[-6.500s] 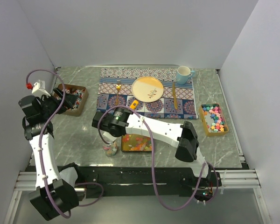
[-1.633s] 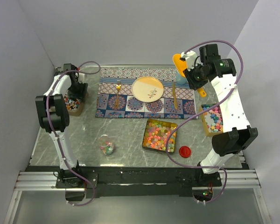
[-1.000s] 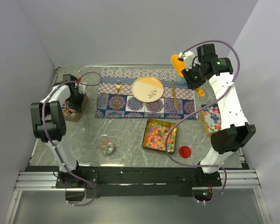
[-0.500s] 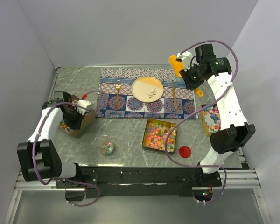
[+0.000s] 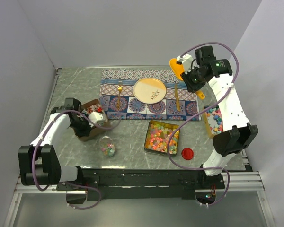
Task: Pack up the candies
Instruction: Move the storage box to the center of the board.
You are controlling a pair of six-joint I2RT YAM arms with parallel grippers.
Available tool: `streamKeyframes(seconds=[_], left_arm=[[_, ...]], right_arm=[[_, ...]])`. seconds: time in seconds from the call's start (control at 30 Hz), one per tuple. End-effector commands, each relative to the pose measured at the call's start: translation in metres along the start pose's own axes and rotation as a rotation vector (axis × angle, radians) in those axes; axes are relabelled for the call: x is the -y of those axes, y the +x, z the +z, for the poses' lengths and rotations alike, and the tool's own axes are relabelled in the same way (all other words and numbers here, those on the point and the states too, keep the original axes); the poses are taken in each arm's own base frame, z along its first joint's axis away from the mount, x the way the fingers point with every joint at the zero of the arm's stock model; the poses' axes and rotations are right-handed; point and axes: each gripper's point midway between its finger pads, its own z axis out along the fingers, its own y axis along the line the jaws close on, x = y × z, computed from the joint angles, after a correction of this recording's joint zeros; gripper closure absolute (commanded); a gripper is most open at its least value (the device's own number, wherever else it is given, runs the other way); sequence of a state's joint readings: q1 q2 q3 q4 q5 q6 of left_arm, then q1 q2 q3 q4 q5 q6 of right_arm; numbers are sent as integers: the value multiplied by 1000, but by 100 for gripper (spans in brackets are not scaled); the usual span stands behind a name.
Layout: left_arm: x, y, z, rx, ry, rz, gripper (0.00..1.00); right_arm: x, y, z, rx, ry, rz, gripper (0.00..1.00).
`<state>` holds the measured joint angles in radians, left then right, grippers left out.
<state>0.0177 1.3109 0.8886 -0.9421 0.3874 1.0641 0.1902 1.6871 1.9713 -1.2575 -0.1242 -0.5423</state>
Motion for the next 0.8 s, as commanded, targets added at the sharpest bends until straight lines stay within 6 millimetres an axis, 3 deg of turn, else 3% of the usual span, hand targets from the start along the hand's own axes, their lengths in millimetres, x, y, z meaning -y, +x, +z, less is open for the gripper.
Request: streamKeyframes(seconds=[0.0, 0.3, 0.57, 0.77], left_arm=[[11, -12, 4, 34, -6, 244, 99], [30, -28, 18, 68, -2, 385, 99], [63, -39, 33, 81, 81, 473, 99], [71, -52, 40, 98, 115, 504, 99]], right_arm=[[0, -3, -9, 27, 22, -17, 100], [1, -2, -7, 16, 20, -11, 100], [1, -5, -1, 10, 13, -17, 100], [1, -6, 1, 7, 11, -21, 100]])
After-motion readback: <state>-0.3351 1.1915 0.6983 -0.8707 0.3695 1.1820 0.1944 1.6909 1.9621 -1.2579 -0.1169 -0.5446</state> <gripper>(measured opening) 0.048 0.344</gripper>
